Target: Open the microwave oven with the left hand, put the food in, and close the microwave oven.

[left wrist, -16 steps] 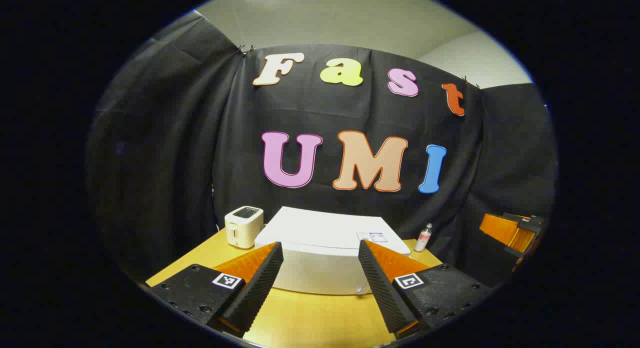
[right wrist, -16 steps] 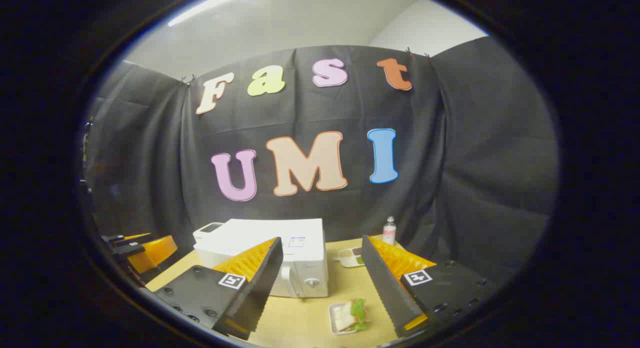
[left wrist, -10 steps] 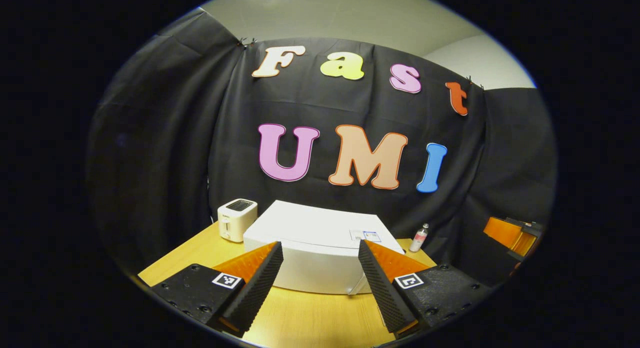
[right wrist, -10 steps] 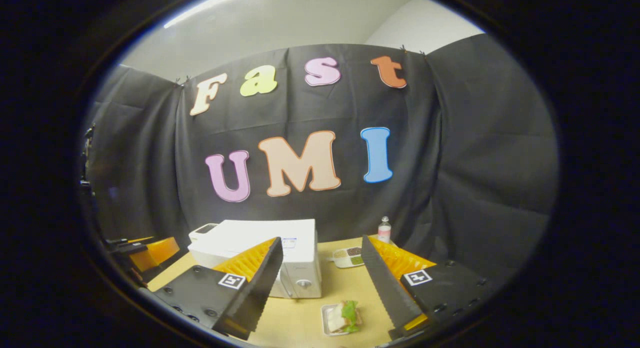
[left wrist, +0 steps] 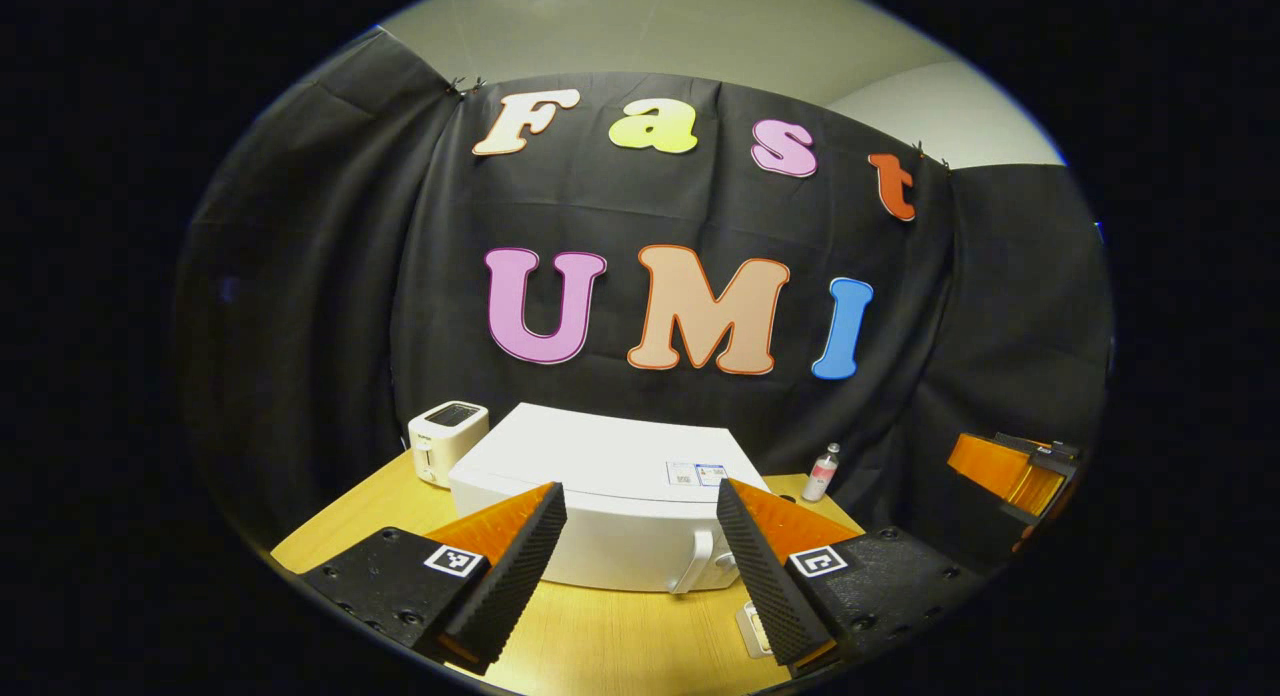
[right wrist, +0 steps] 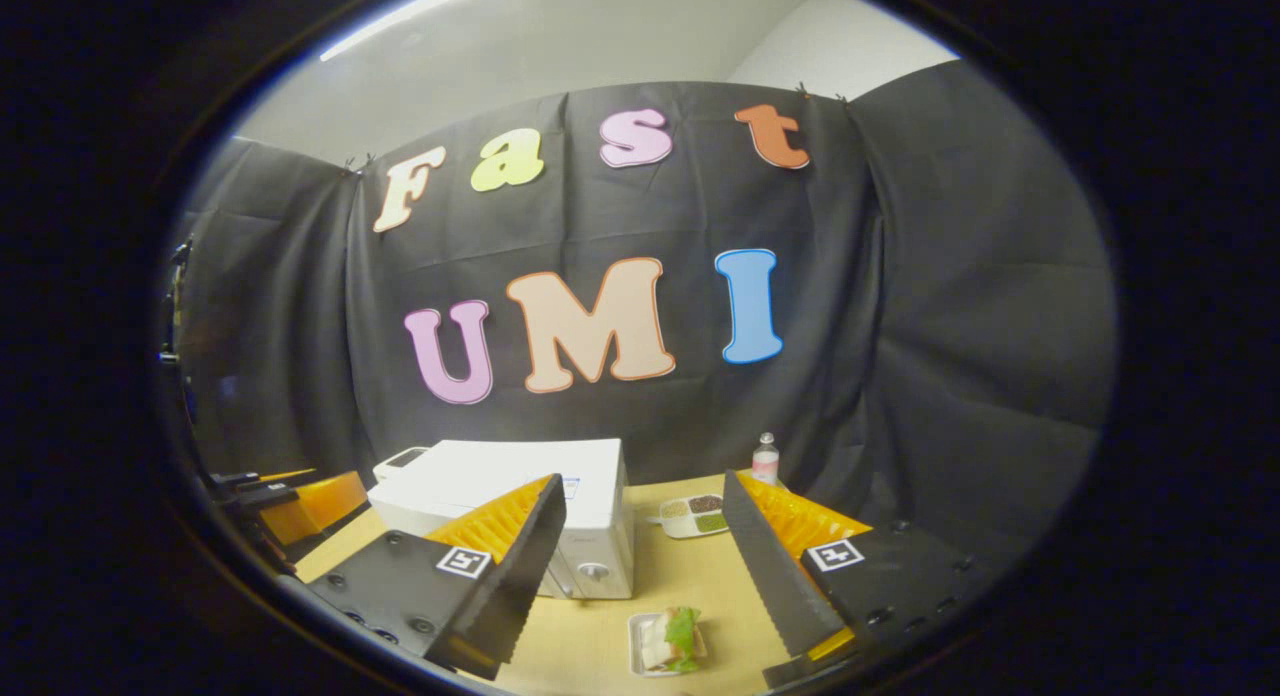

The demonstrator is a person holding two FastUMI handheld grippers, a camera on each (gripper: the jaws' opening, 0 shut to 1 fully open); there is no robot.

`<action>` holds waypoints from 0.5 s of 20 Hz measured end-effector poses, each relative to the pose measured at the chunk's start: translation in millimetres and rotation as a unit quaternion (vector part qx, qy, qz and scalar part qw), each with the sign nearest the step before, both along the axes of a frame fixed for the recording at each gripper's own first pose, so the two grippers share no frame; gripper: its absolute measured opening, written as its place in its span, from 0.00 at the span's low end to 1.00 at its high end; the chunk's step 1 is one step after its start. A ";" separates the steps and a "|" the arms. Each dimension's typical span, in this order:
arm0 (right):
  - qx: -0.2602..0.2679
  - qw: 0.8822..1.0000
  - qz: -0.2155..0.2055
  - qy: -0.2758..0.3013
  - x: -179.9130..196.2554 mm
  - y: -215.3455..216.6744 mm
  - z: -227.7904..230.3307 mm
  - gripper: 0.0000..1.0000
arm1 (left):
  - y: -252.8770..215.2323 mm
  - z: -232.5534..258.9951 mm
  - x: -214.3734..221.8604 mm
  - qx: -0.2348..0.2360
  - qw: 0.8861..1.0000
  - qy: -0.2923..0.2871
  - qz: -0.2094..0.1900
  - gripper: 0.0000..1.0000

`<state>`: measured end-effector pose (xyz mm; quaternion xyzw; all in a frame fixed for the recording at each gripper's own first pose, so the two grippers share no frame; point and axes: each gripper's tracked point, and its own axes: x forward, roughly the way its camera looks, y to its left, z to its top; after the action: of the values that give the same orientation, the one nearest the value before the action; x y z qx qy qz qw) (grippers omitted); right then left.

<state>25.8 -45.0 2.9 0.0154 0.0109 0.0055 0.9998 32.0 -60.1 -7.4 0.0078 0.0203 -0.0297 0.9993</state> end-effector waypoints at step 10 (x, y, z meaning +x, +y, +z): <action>-0.005 1.000 -0.026 0.014 9.4 -41.5 -10.9 0.91 | -24.2 -81.0 22.3 0.002 0.995 0.101 -0.017 0.95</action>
<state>35.2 -86.4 -8.0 0.0109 0.0248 -0.0208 0.9994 54.3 -84.3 -88.4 0.0076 0.1210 -0.0471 0.9915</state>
